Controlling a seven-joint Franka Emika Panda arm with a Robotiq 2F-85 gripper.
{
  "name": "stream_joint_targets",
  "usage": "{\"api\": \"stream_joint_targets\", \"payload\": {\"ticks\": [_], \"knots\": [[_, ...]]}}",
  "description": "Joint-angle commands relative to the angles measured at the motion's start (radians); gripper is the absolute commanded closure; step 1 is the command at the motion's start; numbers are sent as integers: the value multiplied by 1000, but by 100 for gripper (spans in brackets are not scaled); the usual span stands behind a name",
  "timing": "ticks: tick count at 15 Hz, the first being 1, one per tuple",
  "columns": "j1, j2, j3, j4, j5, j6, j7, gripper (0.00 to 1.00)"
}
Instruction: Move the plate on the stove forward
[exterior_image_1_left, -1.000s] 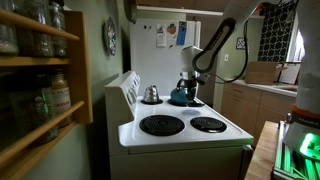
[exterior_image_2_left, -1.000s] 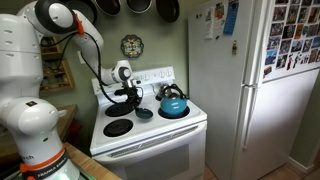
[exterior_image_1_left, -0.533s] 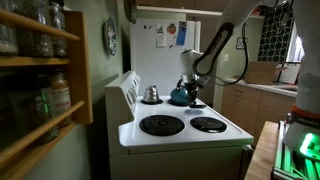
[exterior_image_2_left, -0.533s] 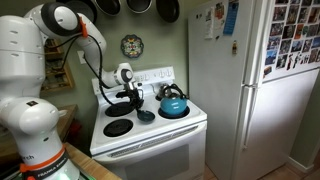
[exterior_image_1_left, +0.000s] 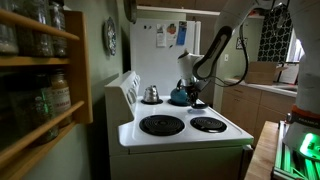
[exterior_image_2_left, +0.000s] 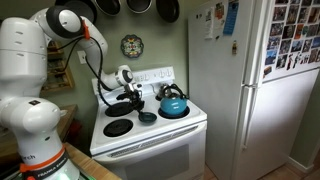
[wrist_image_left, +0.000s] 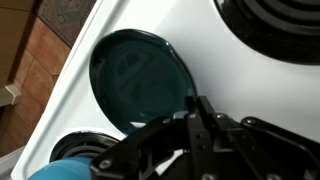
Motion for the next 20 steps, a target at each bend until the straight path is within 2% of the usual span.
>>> {"api": "stream_joint_targets", "payload": {"ticks": [1, 6, 13, 14, 16, 20], "knots": [[36, 25, -25, 25, -63, -23, 88, 98], [49, 77, -35, 55, -131, -12, 184, 98], [41, 117, -29, 78, -183, 13, 214, 98], [35, 116, -24, 76, -181, 22, 203, 82], [34, 118, -24, 77, -179, 27, 201, 62], [34, 103, -21, 65, -178, 26, 189, 31]]}}
